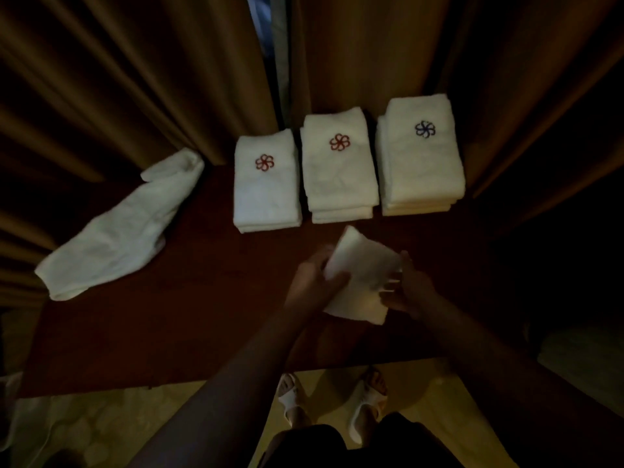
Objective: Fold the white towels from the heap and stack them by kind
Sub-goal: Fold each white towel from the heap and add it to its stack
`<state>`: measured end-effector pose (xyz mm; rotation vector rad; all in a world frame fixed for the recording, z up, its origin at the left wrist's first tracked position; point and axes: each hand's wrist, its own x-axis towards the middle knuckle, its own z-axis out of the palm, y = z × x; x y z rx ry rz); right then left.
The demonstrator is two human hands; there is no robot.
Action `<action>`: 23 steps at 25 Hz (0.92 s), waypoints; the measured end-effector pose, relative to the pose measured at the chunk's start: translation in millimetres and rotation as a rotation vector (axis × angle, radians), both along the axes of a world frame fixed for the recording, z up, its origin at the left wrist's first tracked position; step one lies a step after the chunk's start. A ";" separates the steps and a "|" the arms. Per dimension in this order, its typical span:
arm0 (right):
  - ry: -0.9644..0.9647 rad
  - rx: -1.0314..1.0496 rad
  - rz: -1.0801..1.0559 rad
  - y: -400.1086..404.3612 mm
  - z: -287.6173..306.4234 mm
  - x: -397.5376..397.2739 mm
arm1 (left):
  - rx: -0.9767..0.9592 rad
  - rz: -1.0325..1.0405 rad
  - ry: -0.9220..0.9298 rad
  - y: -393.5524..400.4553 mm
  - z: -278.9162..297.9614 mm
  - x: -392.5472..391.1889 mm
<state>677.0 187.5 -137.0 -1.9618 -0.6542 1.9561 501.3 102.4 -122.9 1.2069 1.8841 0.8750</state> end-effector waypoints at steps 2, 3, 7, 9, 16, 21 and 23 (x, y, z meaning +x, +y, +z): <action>0.315 -0.115 -0.056 -2.3 25.6 -14.7 | 0.207 -0.311 0.274 -4.8 19.2 -10.3; 0.346 -0.089 -0.032 -2.5 38.7 -21.6 | 0.329 -0.436 0.391 -6.9 27.6 -16.0; 0.280 -0.022 0.173 -1.0 69.6 -50.7 | 0.495 -0.705 0.554 -28.9 51.3 -37.2; 0.197 0.015 0.259 -3.2 77.0 -69.2 | 0.490 -0.625 0.553 -41.7 56.7 -56.2; 0.337 0.346 0.154 -38.1 88.4 -122.1 | 0.133 0.369 -0.388 -51.6 77.9 -119.4; 0.426 0.398 0.159 -61.0 103.6 -160.0 | -0.309 0.199 -1.030 -46.9 81.3 -169.3; 0.429 0.403 0.163 -63.2 105.2 -167.2 | -0.309 0.202 -1.155 -46.4 83.1 -179.6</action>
